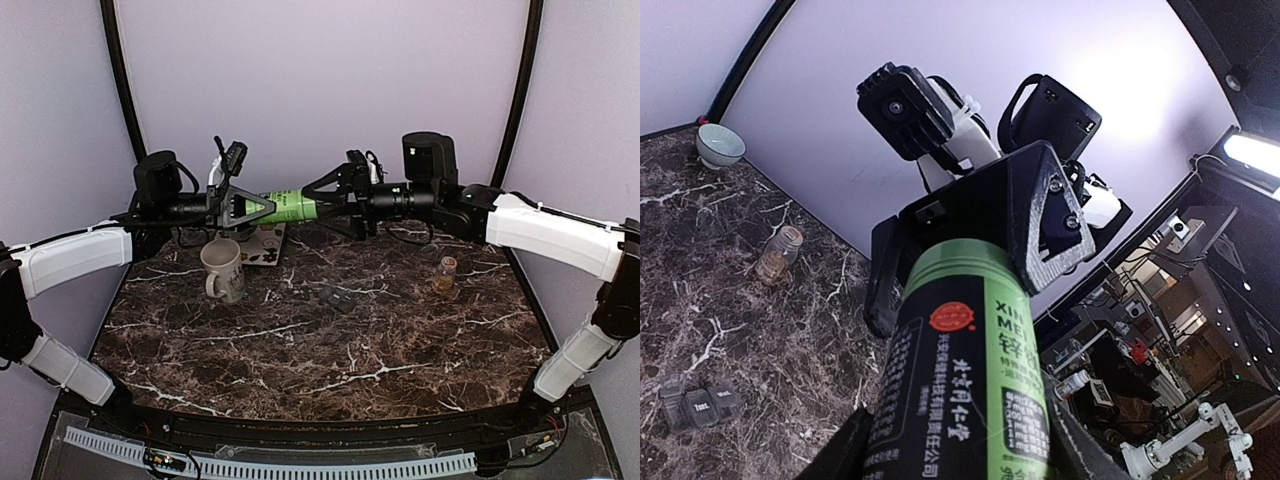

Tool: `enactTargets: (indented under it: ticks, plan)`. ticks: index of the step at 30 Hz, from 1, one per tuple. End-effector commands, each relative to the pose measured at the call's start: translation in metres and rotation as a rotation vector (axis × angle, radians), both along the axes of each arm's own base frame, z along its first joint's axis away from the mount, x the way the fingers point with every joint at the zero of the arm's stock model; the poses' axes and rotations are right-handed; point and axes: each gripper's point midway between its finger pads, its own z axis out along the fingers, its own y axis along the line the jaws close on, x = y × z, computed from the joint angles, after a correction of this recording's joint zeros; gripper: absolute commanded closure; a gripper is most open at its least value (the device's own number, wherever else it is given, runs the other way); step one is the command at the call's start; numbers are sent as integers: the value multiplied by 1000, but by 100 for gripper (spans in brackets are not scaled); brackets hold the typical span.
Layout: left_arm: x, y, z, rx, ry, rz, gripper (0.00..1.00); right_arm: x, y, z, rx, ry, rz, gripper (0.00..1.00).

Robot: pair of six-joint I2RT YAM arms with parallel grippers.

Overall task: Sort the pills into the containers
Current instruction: Unscrew the lid of the pill bottle.

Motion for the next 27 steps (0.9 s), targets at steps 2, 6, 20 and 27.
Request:
enactTargets:
  ticks: [2, 6, 20, 27]
  plan:
    - [-11, 2, 29, -30, -92, -8, 100, -5, 12, 19, 43, -37, 44, 28]
    - [-12, 4, 29, -30, -106, 1, 100, -4, 13, 22, 34, -56, 46, 42]
    - [-13, 3, 44, -92, -40, -20, 100, -25, 6, 19, -38, -402, 162, 80]
    - [-16, 0, 58, -172, 57, -100, 100, -30, -10, 16, -117, -682, 168, 72]
